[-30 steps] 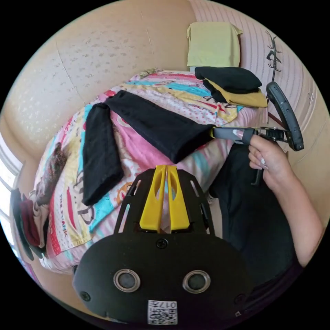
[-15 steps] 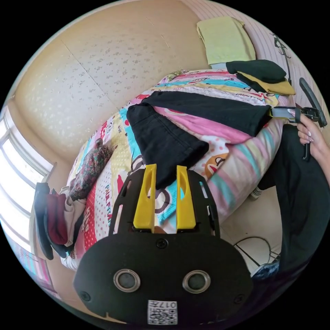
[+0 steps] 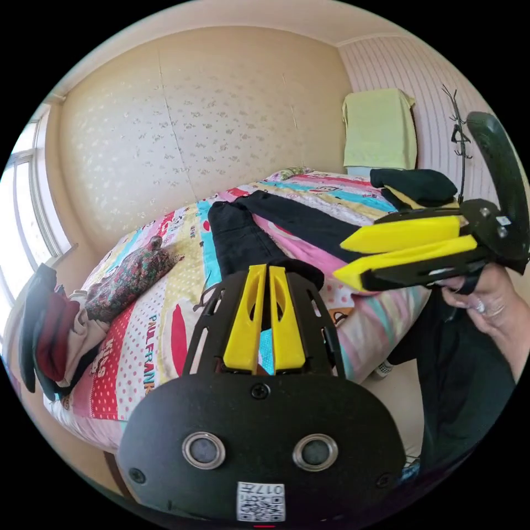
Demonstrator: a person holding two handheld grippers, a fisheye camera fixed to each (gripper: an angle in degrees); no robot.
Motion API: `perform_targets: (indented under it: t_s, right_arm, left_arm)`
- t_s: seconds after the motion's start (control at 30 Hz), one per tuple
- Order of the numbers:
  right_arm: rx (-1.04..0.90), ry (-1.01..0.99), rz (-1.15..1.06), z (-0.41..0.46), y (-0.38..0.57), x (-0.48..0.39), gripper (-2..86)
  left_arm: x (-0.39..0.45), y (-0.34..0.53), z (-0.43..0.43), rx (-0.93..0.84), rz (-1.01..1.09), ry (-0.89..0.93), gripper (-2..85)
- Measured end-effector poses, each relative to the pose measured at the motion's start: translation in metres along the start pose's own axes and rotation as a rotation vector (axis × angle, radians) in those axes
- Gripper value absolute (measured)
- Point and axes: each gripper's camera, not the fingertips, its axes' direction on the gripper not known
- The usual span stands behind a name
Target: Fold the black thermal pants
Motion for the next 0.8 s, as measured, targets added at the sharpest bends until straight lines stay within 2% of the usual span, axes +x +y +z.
perform_targets:
  t_s: [0.2,0.3,0.37,0.43,0.5,0.67,0.8]
  right_arm:
    - [-0.159,0.095,-0.025,0.072,-0.043,-0.027,7.7]
    - [-0.086,0.167,0.017,0.068,-0.051,-0.037,5.1]
    - [-0.018,0.155,0.084,0.056,-0.052,-0.041,4.5]
    - [0.025,0.154,0.138,0.048,-0.051,-0.040,4.3]
    - [0.058,0.130,0.185,0.042,-0.051,-0.038,4.2]
    - [0.130,0.021,0.286,0.031,-0.046,-0.029,4.3]
    - [0.157,0.006,0.309,0.028,-0.035,-0.022,4.2]
  left_arm:
    - [-0.021,0.005,-0.015,0.033,-0.041,0.039,1.2]
    - [-0.031,0.010,-0.022,0.040,-0.077,0.033,3.5]
    - [-0.033,0.015,-0.029,0.060,-0.114,-0.009,6.8]
    - [-0.031,0.019,-0.034,0.029,-0.185,-0.171,10.0]
    - [-0.028,0.020,-0.034,0.026,-0.203,-0.240,11.7]
    - [-0.037,0.003,-0.016,-0.030,-0.260,-0.177,10.6]
    - [-0.064,-0.004,-0.007,-0.039,-0.369,0.008,5.9]
